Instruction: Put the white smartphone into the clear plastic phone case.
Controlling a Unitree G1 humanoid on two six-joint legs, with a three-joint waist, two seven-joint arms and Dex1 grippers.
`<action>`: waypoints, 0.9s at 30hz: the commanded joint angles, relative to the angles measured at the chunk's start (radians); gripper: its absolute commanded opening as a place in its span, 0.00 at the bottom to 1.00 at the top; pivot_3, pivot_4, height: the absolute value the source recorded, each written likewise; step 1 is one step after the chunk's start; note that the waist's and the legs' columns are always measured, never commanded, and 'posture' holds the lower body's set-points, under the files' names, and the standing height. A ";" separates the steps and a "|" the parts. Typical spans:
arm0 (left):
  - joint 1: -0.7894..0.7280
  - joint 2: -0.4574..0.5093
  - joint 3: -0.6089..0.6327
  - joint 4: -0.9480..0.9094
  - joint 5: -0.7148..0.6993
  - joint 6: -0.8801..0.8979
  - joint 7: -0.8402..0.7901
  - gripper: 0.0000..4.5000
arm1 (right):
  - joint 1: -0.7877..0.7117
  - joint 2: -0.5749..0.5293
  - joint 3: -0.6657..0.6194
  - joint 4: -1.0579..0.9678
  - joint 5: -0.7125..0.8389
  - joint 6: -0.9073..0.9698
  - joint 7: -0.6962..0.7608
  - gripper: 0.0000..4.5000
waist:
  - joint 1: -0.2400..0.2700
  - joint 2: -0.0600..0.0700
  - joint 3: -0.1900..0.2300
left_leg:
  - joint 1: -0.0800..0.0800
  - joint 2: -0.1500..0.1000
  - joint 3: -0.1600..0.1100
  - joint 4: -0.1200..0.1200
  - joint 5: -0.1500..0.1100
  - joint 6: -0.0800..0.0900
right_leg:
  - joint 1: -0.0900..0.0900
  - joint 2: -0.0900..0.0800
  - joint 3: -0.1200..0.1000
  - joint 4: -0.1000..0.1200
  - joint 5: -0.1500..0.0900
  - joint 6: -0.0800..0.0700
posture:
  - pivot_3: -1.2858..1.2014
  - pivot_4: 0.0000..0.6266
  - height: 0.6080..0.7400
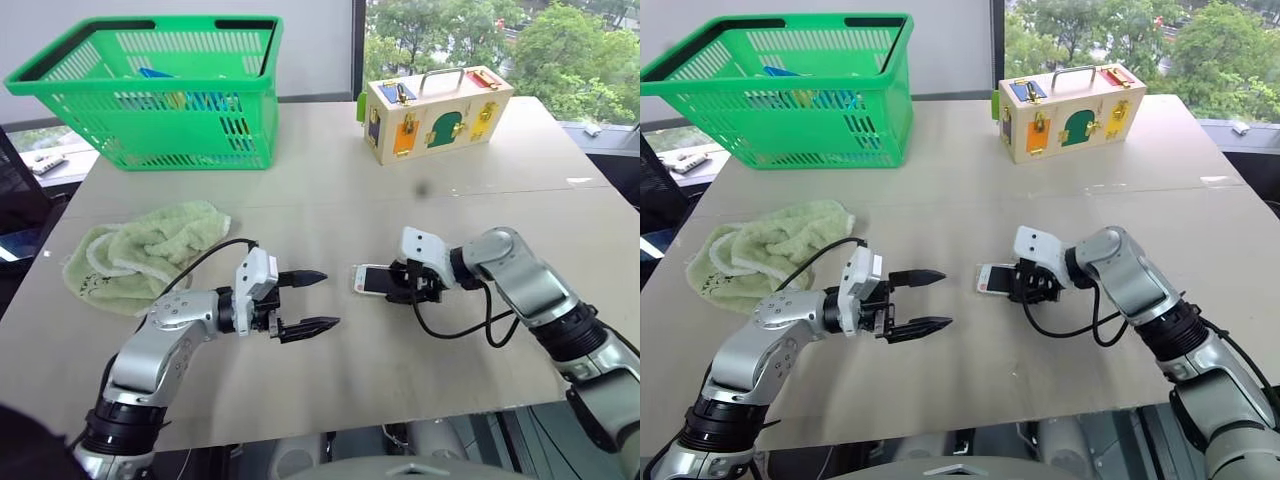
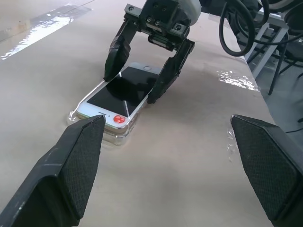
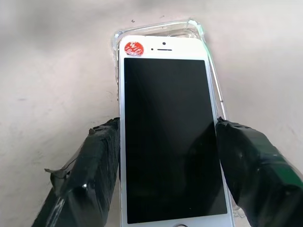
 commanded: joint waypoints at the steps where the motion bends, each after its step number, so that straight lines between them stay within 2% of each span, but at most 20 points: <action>1: -0.001 0.003 -0.003 -0.050 -0.016 -0.005 0.006 0.97 | 0.064 -0.055 0.102 0.061 -0.071 -0.066 0.011 0.44 | 0.000 0.000 0.000 | 0.000 0.000 0.000 0.000 0.000 0.000 | 0.000 0.000 0.000 0.000 0.000 0.000 | 0.52 0.24 1.00; 2: 0.000 0.003 -0.004 -0.051 -0.016 -0.006 0.006 0.97 | 0.068 -0.068 0.114 0.056 -0.082 -0.103 0.018 0.40 | 0.000 0.000 0.000 | 0.000 0.000 0.000 0.000 0.000 0.000 | 0.000 0.000 -0.001 -0.001 0.000 0.000 | 0.52 0.24 1.00; 6: 0.003 0.006 -0.003 -0.050 -0.016 -0.008 0.005 0.97 | 0.061 -0.109 0.149 0.061 -0.133 -0.207 0.032 0.06 | 0.000 0.002 0.001 | 0.000 0.000 0.001 0.000 0.000 0.000 | 0.000 -0.003 -0.002 -0.004 0.000 0.000 | 0.52 0.24 1.00; 7: 0.003 0.006 -0.004 -0.048 -0.015 -0.009 0.005 0.97 | 0.054 -0.109 0.148 0.071 -0.142 -0.221 0.024 0.01 | 0.000 0.003 0.001 | 0.000 0.000 0.001 0.000 0.000 0.000 | 0.000 -0.006 -0.003 -0.005 0.000 0.000 | 0.52 0.24 1.00; 10: 0.004 0.006 -0.005 -0.045 -0.013 -0.011 0.004 0.97 | 0.036 -0.103 0.141 0.098 -0.167 -0.256 -0.001 0.01 | 0.001 0.006 0.003 | 0.000 0.000 0.002 0.000 0.000 0.000 | 0.000 -0.015 -0.013 -0.008 0.000 0.000 | 0.52 0.24 1.00; 14: 0.007 0.006 -0.002 -0.035 -0.008 -0.021 0.001 0.97 | 0.038 -0.085 0.103 0.098 -0.138 -0.244 -0.012 0.01 | 0.003 0.011 0.006 | -0.002 0.003 0.001 -0.001 0.000 0.000 | 0.001 -0.019 -0.026 -0.018 0.000 0.001 | 0.52 0.24 1.00; 20: 0.015 0.006 0.006 -0.030 -0.005 -0.033 0.005 0.97 | 0.081 -0.071 -0.017 0.018 0.016 -0.216 0.027 0.01 | 0.006 0.020 0.011 | -0.010 0.013 0.003 -0.002 0.000 0.000 | -0.001 -0.022 -0.047 -0.034 0.000 0.001 | 0.52 0.24 1.00; 24: 0.037 0.010 0.016 -0.031 -0.004 -0.042 0.008 0.97 | 0.085 -0.069 -0.098 0.009 0.068 -0.214 0.004 0.01 | 0.006 0.022 0.013 | -0.017 0.012 0.005 -0.001 0.002 -0.002 | -0.008 -0.020 -0.053 -0.030 0.001 0.000 | 0.52 0.24 1.00; 25: 0.041 0.011 0.017 -0.030 -0.003 -0.044 0.009 0.97 | 0.086 -0.067 -0.117 -0.008 0.102 -0.197 0.012 0.01 | 0.006 0.021 0.014 | -0.017 0.012 0.006 0.002 0.002 -0.003 | -0.008 -0.020 -0.052 -0.028 0.009 -0.004 | 0.52 0.24 1.00; 26: 0.044 0.012 0.018 -0.029 -0.003 -0.046 0.010 0.97 | 0.087 -0.068 -0.130 -0.024 0.126 -0.185 0.019 0.14 | 0.006 0.020 0.016 | -0.017 0.011 0.006 0.005 0.002 -0.003 | -0.008 -0.021 -0.052 -0.027 0.017 -0.005 | 0.52 0.24 1.00; 27: 0.047 0.013 0.020 -0.028 -0.004 -0.049 0.010 0.97 | 0.090 -0.073 -0.136 -0.043 0.133 -0.186 0.015 0.19 | 0.006 0.020 0.016 | -0.018 0.010 0.006 0.006 0.002 -0.002 | -0.010 -0.021 -0.050 -0.023 0.017 -0.005 | 0.52 0.24 1.00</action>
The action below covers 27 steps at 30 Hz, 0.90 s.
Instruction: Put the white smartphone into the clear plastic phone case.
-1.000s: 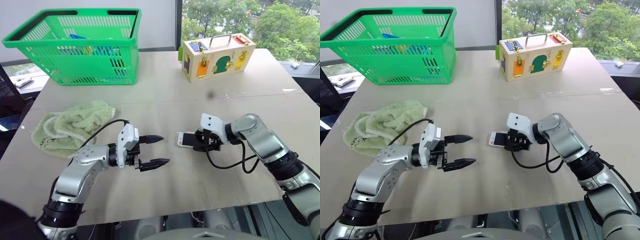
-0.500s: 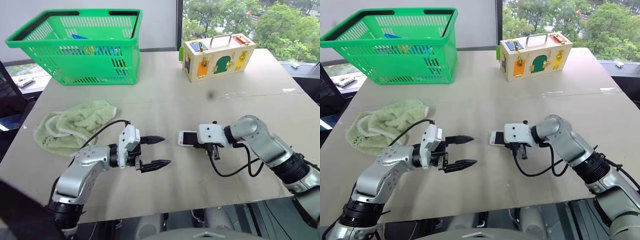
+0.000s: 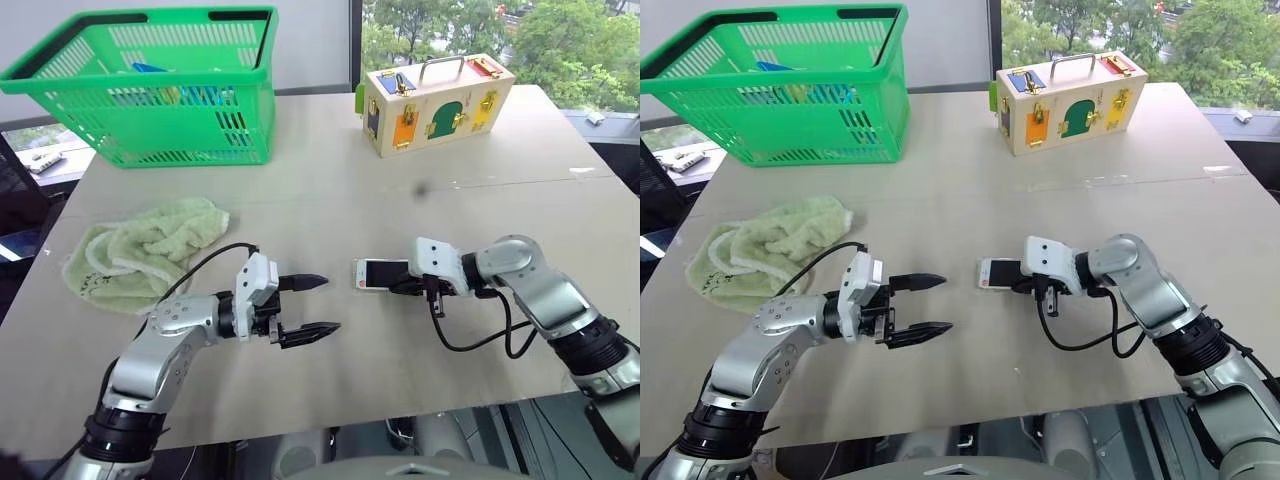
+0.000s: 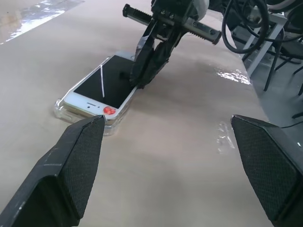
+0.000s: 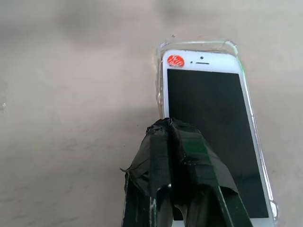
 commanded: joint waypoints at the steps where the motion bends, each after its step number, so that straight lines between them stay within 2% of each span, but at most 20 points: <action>1: 0.010 0.014 0.026 -0.012 -0.005 -0.022 0.003 0.97 | 0.007 -0.019 -0.048 -0.032 0.023 0.032 -0.012 0.30 | 0.001 0.000 0.002 | 0.000 0.000 -0.001 0.000 -0.001 0.000 | -0.001 0.000 0.000 0.001 0.000 0.000 | 0.52 0.24 1.00; 4: 0.013 0.017 0.032 -0.004 -0.009 -0.026 0.004 0.97 | 0.011 0.009 -0.089 -0.089 0.081 0.086 -0.044 0.60 | 0.001 0.000 0.004 | -0.002 0.001 -0.004 -0.002 -0.006 -0.006 | -0.004 0.005 0.000 0.003 -0.001 0.000 | 0.52 0.24 1.00; 6: 0.011 0.020 0.034 0.006 -0.008 -0.030 0.001 0.97 | -0.004 0.043 -0.110 -0.116 0.136 0.150 -0.060 0.60 | -0.001 -0.001 0.005 | -0.002 0.001 -0.004 -0.006 -0.007 -0.007 | -0.006 0.009 -0.001 0.003 -0.002 -0.001 | 0.52 0.24 1.00; 7: 0.010 0.023 0.035 0.011 -0.010 -0.028 -0.002 0.97 | -0.019 0.073 -0.113 -0.106 0.142 0.170 -0.085 0.56 | -0.005 -0.001 0.006 | -0.002 0.001 -0.004 -0.007 -0.007 -0.008 | -0.006 0.010 -0.001 0.003 -0.002 -0.001 | 0.52 0.24 1.00; 8: 0.010 0.027 0.034 0.015 -0.017 -0.023 -0.010 0.97 | -0.034 0.098 -0.107 -0.086 0.138 0.183 -0.110 0.47 | -0.006 -0.001 0.006 | 0.000 0.002 -0.003 -0.010 -0.007 -0.008 | -0.006 0.012 -0.001 0.003 -0.003 -0.001 | 0.52 0.24 1.00; 9: 0.010 0.030 0.037 0.017 -0.031 -0.022 -0.027 0.92 | -0.045 0.112 -0.089 -0.063 0.123 0.179 -0.120 0.39 | -0.007 -0.002 0.006 | 0.000 0.002 -0.003 -0.010 -0.007 -0.008 | -0.006 0.012 -0.001 0.003 -0.003 -0.001 | 0.52 0.24 1.00; 11: 0.013 0.037 0.044 0.018 -0.044 -0.027 -0.047 0.80 | -0.063 0.136 -0.053 -0.011 0.093 0.158 -0.133 0.19 | -0.005 -0.001 0.008 | -0.001 0.003 -0.003 -0.011 -0.007 -0.008 | -0.007 0.014 -0.001 0.003 -0.003 -0.002 | 0.52 0.24 1.00; 13: 0.015 0.042 0.049 0.019 -0.045 -0.031 -0.051 0.59 | -0.076 0.150 -0.035 0.022 0.080 0.144 -0.137 0.00 | -0.002 -0.001 0.008 | -0.001 0.003 -0.003 -0.011 -0.007 -0.008 | -0.007 0.014 -0.002 0.003 -0.003 -0.002 | 0.52 0.24 1.00; 14: 0.017 0.044 0.054 0.020 -0.043 -0.032 -0.049 0.51 | -0.082 0.154 -0.025 0.033 0.074 0.137 -0.137 0.00 | 0.000 -0.001 0.009 | -0.001 0.003 -0.003 -0.011 -0.007 -0.008 | -0.007 0.013 -0.002 0.003 -0.003 -0.002 | 0.52 0.24 1.00; 17: 0.031 0.046 0.069 0.015 -0.038 -0.034 -0.041 0.16 | -0.101 0.168 0.018 0.066 0.051 0.117 -0.125 0.00 | -0.002 -0.001 0.009 | -0.001 0.002 -0.003 -0.010 -0.007 -0.008 | -0.007 0.013 -0.002 0.004 -0.005 -0.006 | 0.52 0.24 1.00; 18: 0.039 0.045 0.074 0.011 -0.035 -0.036 -0.034 0.07 | -0.103 0.169 0.035 0.071 0.043 0.111 -0.118 0.00 | -0.003 -0.001 0.009 | -0.001 0.002 -0.004 -0.009 -0.007 -0.008 | -0.007 0.012 -0.001 0.004 -0.005 -0.005 | 0.52 0.24 1.00; 19: 0.045 0.044 0.078 0.008 -0.030 -0.040 -0.024 0.02 | -0.105 0.171 0.052 0.076 0.036 0.109 -0.112 0.00 | -0.003 -0.001 0.009 | 0.000 0.002 -0.004 -0.009 -0.007 -0.008 | -0.007 0.012 -0.001 0.004 -0.005 -0.005 | 0.52 0.24 1.00; 27: 0.079 0.046 0.088 -0.020 -0.028 -0.042 0.018 0.02 | -0.128 0.157 0.191 0.124 -0.053 0.107 -0.059 0.00 | -0.007 -0.001 0.009 | 0.001 0.003 -0.003 -0.010 -0.007 -0.009 | -0.006 0.014 -0.001 0.006 -0.003 -0.002 | 0.52 0.24 1.00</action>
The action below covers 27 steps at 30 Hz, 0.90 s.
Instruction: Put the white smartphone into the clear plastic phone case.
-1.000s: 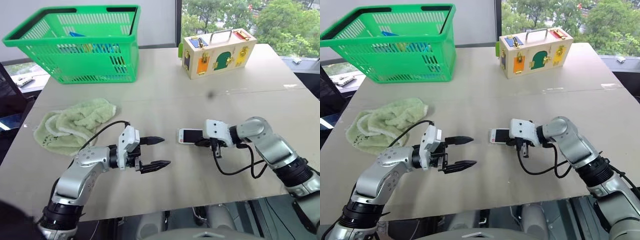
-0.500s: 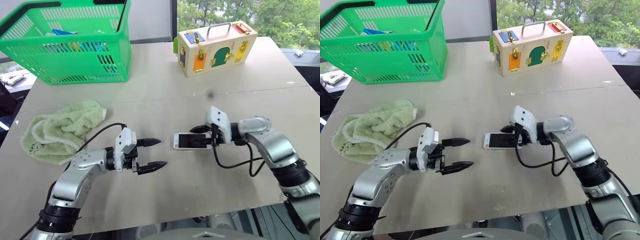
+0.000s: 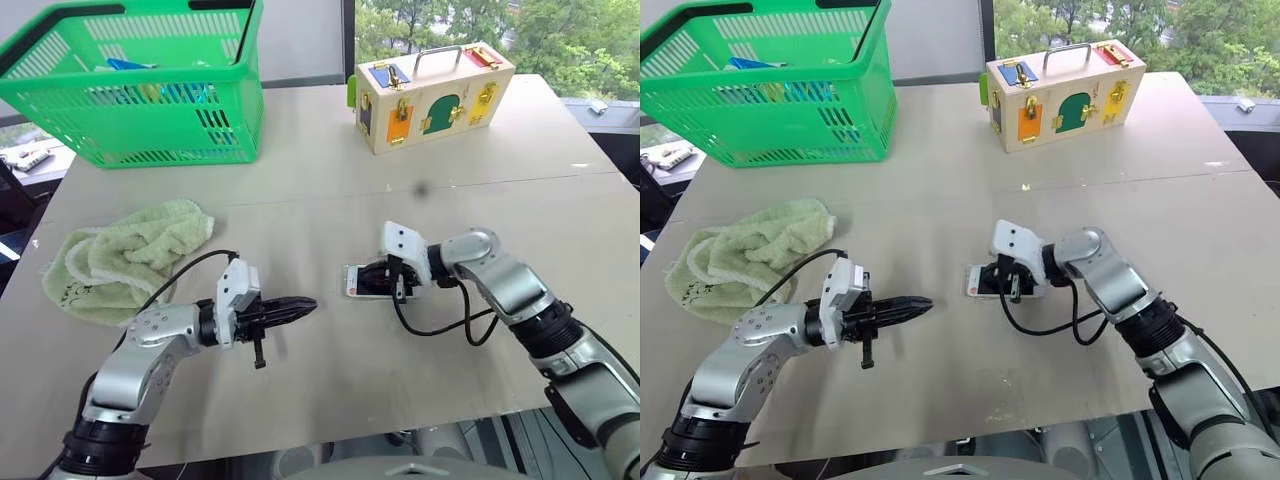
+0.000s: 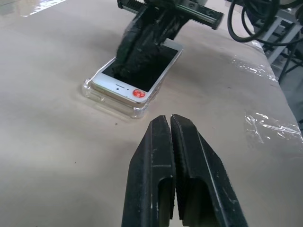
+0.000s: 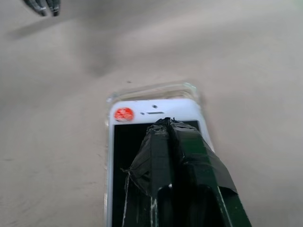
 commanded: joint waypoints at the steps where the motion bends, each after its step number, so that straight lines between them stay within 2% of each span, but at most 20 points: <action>1: 0.015 0.009 0.027 -0.050 -0.010 -0.011 0.016 0.02 | 0.004 -0.017 0.105 0.043 -0.074 -0.004 0.037 0.00 | -0.001 0.000 -0.001 | 0.000 0.000 0.000 0.000 0.000 0.000 | 0.000 0.000 0.000 0.000 0.000 0.000 | 0.52 0.24 1.00; 5: 0.028 0.008 0.025 -0.072 -0.015 -0.004 0.030 0.02 | -0.003 -0.014 0.180 0.112 -0.169 -0.060 0.027 0.00 | -0.003 0.000 -0.002 | 0.003 0.000 0.000 0.000 0.000 0.000 | 0.003 0.000 0.000 0.000 -0.002 -0.003 | 0.52 0.24 1.00; 10: 0.029 0.010 0.026 -0.084 -0.020 0.007 0.039 0.02 | 0.023 -0.005 0.208 0.164 -0.215 -0.139 0.034 0.00 | -0.004 -0.001 -0.008 | 0.017 0.001 -0.001 -0.001 0.000 -0.001 | 0.013 0.000 0.001 0.000 -0.003 -0.004 | 0.52 0.24 1.00; 15: 0.023 0.009 0.022 -0.087 -0.021 0.014 0.040 0.02 | 0.070 0.037 0.121 0.143 -0.152 -0.187 0.025 0.00 | -0.004 -0.001 -0.014 | 0.018 0.002 -0.002 -0.001 0.000 -0.001 | 0.014 -0.001 0.002 0.001 -0.003 -0.004 | 0.52 0.24 1.00; 20: -0.001 0.001 0.014 -0.076 -0.011 0.022 0.061 0.02 | 0.085 0.055 -0.077 0.001 -0.030 -0.104 -0.031 0.00 | 0.000 0.001 -0.012 | 0.015 0.001 0.000 -0.002 0.000 -0.001 | 0.013 0.000 0.003 0.001 -0.002 -0.004 | 0.52 0.24 1.00; 23: -0.018 -0.005 -0.001 -0.067 -0.003 0.030 0.073 0.02 | 0.109 0.012 -0.163 -0.134 0.036 -0.014 -0.036 0.00 | 0.007 0.002 -0.010 | 0.012 0.001 0.000 -0.001 0.000 -0.001 | 0.010 0.000 0.004 0.001 -0.002 -0.004 | 0.52 0.24 1.00; 27: -0.057 -0.016 -0.044 -0.046 0.025 0.044 0.097 0.02 | 0.193 -0.115 -0.273 -0.368 0.122 0.144 -0.035 0.00 | 0.009 0.002 -0.007 | 0.006 -0.001 0.000 -0.001 0.000 -0.001 | 0.006 -0.001 0.004 -0.001 -0.002 -0.003 | 0.52 0.24 1.00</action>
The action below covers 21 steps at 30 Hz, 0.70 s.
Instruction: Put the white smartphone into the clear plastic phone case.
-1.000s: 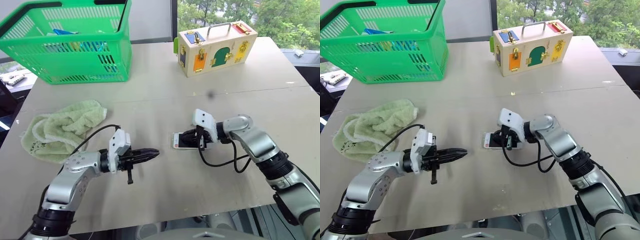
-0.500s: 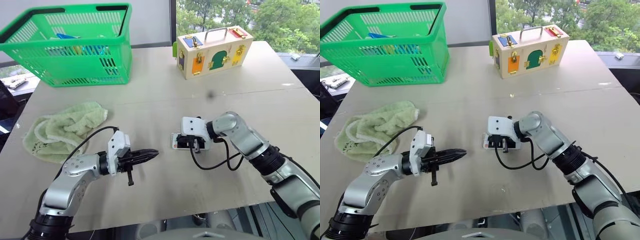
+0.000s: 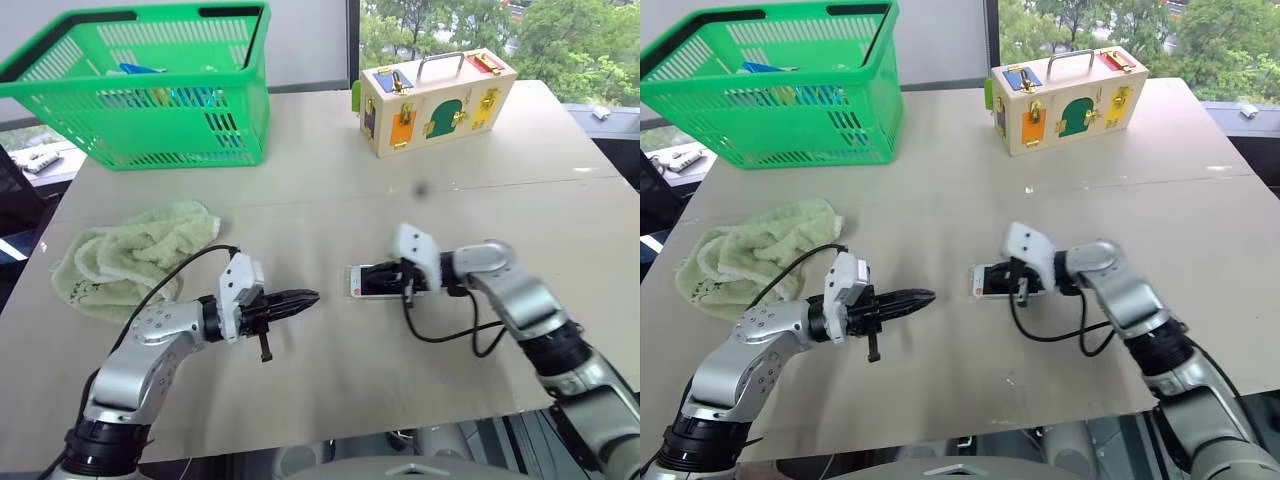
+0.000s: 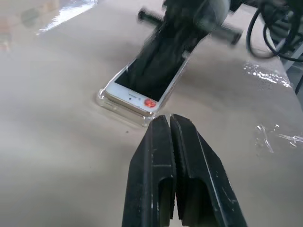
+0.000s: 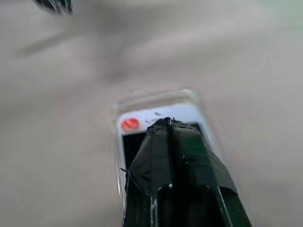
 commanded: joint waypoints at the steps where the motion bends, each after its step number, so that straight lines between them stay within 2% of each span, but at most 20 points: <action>1: -0.043 -0.010 -0.027 0.000 0.027 0.018 0.035 0.02 | 0.067 -0.100 -0.109 -0.215 0.075 0.130 -0.010 0.00 | -0.001 -0.001 0.001 | -0.001 0.000 0.000 0.000 0.000 0.000 | 0.000 0.000 -0.001 -0.001 0.000 0.000 | 0.52 0.24 1.00; 7: -0.110 -0.028 -0.073 0.061 0.079 0.039 0.078 0.02 | 0.230 -0.280 -0.202 -0.385 0.092 0.246 -0.061 0.00 | -0.004 -0.002 0.002 | -0.003 0.000 0.000 0.000 0.000 0.000 | -0.001 0.000 -0.004 -0.001 0.000 0.000 | 0.52 0.24 1.00; 10: -0.131 -0.017 -0.105 0.097 0.126 0.040 0.081 0.02 | 0.259 -0.317 -0.176 -0.372 0.047 0.249 -0.117 0.00 | -0.007 -0.005 0.003 | -0.002 0.000 0.000 0.001 0.000 0.000 | -0.001 0.000 -0.004 0.000 0.000 0.000 | 0.52 0.24 1.00; 14: -0.189 -0.028 -0.145 0.191 0.201 0.000 0.089 0.02 | 0.222 -0.308 -0.101 -0.287 -0.038 0.213 -0.197 0.00 | -0.004 -0.005 0.004 | -0.002 0.001 -0.001 0.003 0.000 0.000 | -0.001 0.002 -0.004 0.001 0.000 0.000 | 0.52 0.24 1.00; 21: -0.260 -0.067 -0.210 0.238 0.265 -0.007 0.097 0.02 | 0.105 -0.272 0.020 -0.193 -0.100 0.138 -0.192 0.00 | -0.001 -0.006 0.004 | -0.005 0.000 -0.001 0.006 0.000 0.000 | -0.001 0.001 -0.003 0.001 0.000 0.000 | 0.52 0.24 1.00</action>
